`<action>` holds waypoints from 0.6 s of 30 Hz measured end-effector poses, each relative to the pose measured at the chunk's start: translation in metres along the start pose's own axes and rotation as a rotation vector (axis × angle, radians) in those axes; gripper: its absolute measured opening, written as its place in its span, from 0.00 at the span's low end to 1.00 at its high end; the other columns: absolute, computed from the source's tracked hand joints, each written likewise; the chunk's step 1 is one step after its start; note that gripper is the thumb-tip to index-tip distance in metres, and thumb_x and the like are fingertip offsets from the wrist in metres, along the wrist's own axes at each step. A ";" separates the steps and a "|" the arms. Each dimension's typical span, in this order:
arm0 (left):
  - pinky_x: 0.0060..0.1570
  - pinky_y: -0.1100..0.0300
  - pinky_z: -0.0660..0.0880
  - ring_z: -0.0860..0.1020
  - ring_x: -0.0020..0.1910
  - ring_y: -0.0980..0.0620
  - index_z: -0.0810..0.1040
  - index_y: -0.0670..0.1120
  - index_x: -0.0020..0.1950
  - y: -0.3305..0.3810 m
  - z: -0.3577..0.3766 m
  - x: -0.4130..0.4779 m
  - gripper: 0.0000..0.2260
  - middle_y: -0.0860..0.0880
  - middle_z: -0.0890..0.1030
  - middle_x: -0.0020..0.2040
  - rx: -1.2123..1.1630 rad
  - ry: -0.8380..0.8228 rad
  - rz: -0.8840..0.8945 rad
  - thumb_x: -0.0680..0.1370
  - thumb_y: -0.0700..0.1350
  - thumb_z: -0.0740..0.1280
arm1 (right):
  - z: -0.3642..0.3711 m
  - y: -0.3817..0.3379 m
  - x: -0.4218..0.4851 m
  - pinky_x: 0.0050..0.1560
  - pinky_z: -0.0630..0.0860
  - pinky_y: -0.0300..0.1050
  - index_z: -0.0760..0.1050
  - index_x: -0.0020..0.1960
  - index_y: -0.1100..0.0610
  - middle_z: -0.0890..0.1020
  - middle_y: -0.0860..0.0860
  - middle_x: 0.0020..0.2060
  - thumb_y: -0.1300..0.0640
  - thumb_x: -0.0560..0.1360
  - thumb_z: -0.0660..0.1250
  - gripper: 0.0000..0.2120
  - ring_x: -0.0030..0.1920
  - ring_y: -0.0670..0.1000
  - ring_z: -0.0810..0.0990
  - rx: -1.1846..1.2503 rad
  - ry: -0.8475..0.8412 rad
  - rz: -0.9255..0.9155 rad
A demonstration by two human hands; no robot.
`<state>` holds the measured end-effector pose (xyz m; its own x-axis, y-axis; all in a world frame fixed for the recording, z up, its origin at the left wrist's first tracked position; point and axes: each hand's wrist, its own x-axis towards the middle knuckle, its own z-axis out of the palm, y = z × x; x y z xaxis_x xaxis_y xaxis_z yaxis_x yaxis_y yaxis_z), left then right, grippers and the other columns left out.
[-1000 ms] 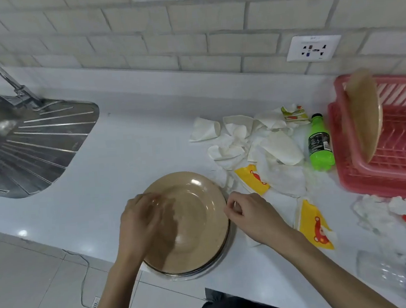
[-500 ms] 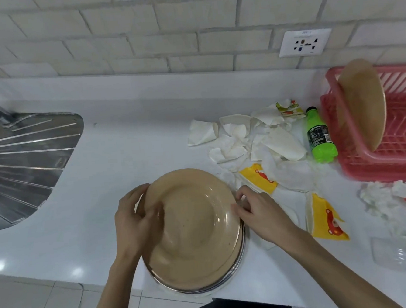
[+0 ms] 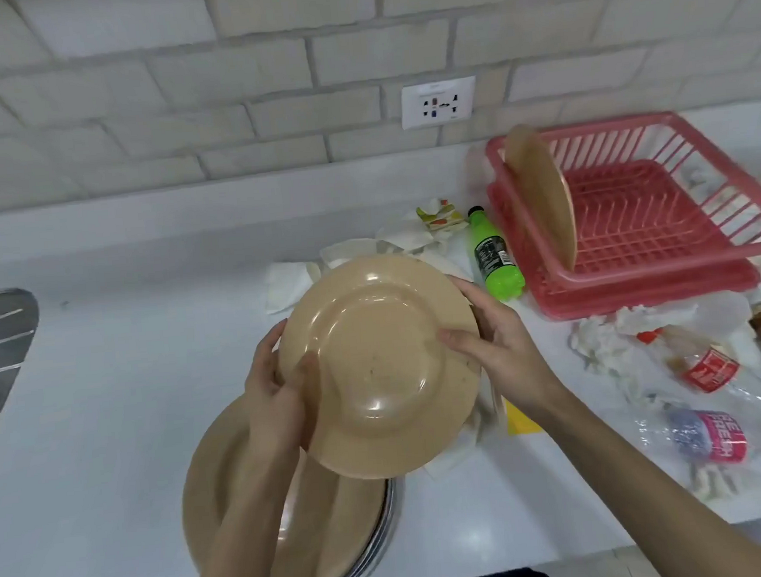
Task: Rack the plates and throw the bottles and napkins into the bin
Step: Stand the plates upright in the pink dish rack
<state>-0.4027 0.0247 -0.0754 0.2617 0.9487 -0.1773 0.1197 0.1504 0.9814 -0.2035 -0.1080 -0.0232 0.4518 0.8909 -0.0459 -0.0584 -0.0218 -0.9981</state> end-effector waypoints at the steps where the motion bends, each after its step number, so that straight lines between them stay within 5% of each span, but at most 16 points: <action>1: 0.49 0.56 0.77 0.82 0.46 0.60 0.75 0.58 0.65 -0.001 0.016 -0.001 0.20 0.57 0.84 0.49 -0.026 -0.023 -0.011 0.76 0.41 0.70 | -0.008 -0.008 -0.001 0.55 0.77 0.41 0.71 0.69 0.55 0.82 0.50 0.57 0.66 0.71 0.67 0.26 0.58 0.50 0.80 0.008 0.016 -0.014; 6: 0.53 0.54 0.78 0.82 0.54 0.54 0.69 0.59 0.70 -0.001 0.086 -0.015 0.28 0.54 0.83 0.57 -0.054 -0.225 -0.054 0.70 0.48 0.70 | -0.050 -0.048 -0.012 0.53 0.77 0.42 0.72 0.67 0.52 0.82 0.49 0.52 0.65 0.68 0.63 0.28 0.54 0.48 0.80 -0.056 0.036 -0.034; 8: 0.51 0.57 0.78 0.82 0.54 0.55 0.68 0.57 0.72 -0.002 0.109 -0.024 0.30 0.52 0.83 0.56 -0.020 -0.312 -0.061 0.70 0.49 0.71 | -0.070 -0.062 -0.016 0.51 0.75 0.48 0.75 0.62 0.52 0.80 0.56 0.49 0.64 0.66 0.60 0.26 0.50 0.51 0.79 -0.175 0.055 -0.058; 12: 0.41 0.55 0.79 0.82 0.47 0.48 0.74 0.58 0.65 -0.006 0.148 -0.043 0.22 0.50 0.83 0.52 0.066 -0.430 -0.061 0.71 0.50 0.72 | -0.118 -0.085 -0.024 0.46 0.73 0.65 0.76 0.55 0.56 0.76 0.65 0.43 0.60 0.63 0.59 0.22 0.44 0.63 0.75 -0.422 0.058 -0.024; 15: 0.36 0.61 0.76 0.82 0.46 0.49 0.76 0.57 0.63 -0.007 0.178 -0.060 0.17 0.53 0.84 0.52 0.129 -0.515 -0.031 0.75 0.48 0.72 | -0.153 -0.106 -0.034 0.47 0.75 0.66 0.77 0.58 0.50 0.81 0.59 0.44 0.57 0.62 0.59 0.25 0.46 0.63 0.78 -0.570 0.025 0.016; 18: 0.42 0.60 0.77 0.82 0.47 0.53 0.77 0.59 0.61 -0.006 0.204 -0.070 0.16 0.56 0.85 0.50 0.207 -0.599 0.013 0.77 0.44 0.71 | -0.182 -0.122 -0.040 0.46 0.76 0.62 0.78 0.56 0.51 0.82 0.54 0.42 0.57 0.62 0.59 0.24 0.44 0.58 0.79 -0.663 0.006 0.042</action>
<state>-0.2266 -0.0995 -0.0840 0.7477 0.6209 -0.2353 0.2804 0.0260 0.9595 -0.0522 -0.2241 0.0932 0.4660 0.8808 -0.0839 0.4833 -0.3329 -0.8097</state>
